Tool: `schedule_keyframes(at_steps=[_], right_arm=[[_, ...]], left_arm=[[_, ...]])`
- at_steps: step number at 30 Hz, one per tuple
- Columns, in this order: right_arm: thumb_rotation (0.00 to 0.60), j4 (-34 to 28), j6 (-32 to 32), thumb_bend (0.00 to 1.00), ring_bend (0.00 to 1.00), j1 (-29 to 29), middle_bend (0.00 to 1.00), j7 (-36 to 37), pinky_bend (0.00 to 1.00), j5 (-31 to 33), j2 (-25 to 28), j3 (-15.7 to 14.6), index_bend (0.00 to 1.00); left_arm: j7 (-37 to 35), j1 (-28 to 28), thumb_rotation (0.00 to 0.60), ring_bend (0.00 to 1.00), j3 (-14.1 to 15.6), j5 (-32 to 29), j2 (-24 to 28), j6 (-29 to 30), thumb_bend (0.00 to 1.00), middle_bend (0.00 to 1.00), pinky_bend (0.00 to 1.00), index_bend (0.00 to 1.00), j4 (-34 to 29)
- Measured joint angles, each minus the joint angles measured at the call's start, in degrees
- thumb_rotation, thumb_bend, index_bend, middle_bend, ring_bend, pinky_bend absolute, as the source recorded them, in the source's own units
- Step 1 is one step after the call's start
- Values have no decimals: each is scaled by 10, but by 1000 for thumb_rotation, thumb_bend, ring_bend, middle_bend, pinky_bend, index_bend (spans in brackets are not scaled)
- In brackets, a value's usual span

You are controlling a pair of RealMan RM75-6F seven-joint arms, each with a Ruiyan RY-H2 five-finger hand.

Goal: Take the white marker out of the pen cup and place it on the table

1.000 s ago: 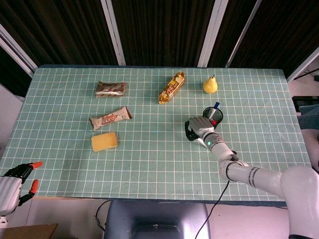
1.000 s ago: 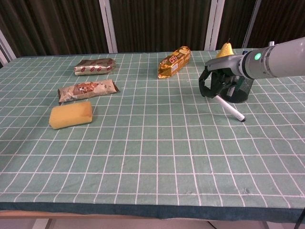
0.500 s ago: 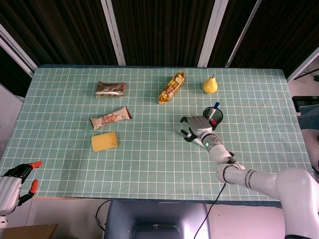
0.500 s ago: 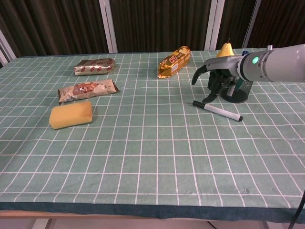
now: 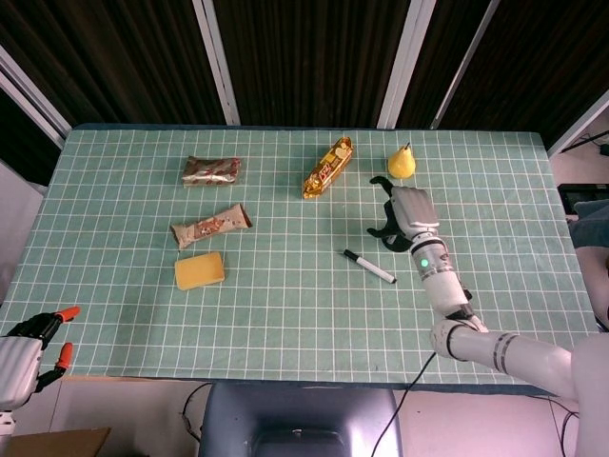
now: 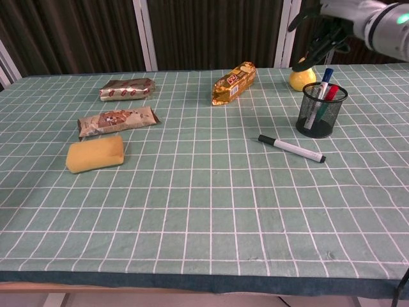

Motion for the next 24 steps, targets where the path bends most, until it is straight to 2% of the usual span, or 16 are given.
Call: schedule_keyframes(at_steps=[4, 6, 7, 9, 12, 14, 18, 24], right_arm=[[600, -88, 110, 234, 781, -59, 773, -8, 843, -36, 60, 6, 357], [600, -138, 163, 195, 626, -98, 634, -26, 770, -51, 92, 3, 357], [600, -158, 184, 186, 582, -115, 592, -36, 735, -57, 105, 0, 356], [600, -195, 222, 166, 472, -154, 491, -57, 615, -73, 129, -13, 344], [600, -229, 248, 141, 308, -199, 341, -75, 360, -102, 150, -45, 294], [600, -242, 255, 136, 229, -222, 278, -78, 265, -127, 159, -65, 258], [600, -247, 271, 137, 147, -256, 199, -71, 208, -177, 160, -89, 203], [600, -229, 279, 136, 128, -289, 184, -65, 206, -230, 143, -101, 191]], left_arm=[[8, -1, 600, 293, -1, -4, -1, -3, 506, 327, 416, 239, -3], [12, -1, 600, 292, -2, -6, -1, -5, 507, 327, 416, 239, -5], [13, -1, 600, 293, -2, -6, -1, -5, 507, 327, 417, 239, -6], [16, -1, 600, 292, -2, -6, -2, -4, 507, 327, 417, 239, -7], [19, -1, 600, 292, -3, -7, -3, -5, 507, 327, 417, 239, -8], [21, -2, 600, 292, -4, -9, -4, -6, 506, 326, 417, 239, -8], [26, -3, 600, 292, -8, -16, -6, -8, 507, 324, 417, 239, -8], [26, -4, 600, 292, -9, -17, -7, -8, 507, 318, 417, 238, -7]])
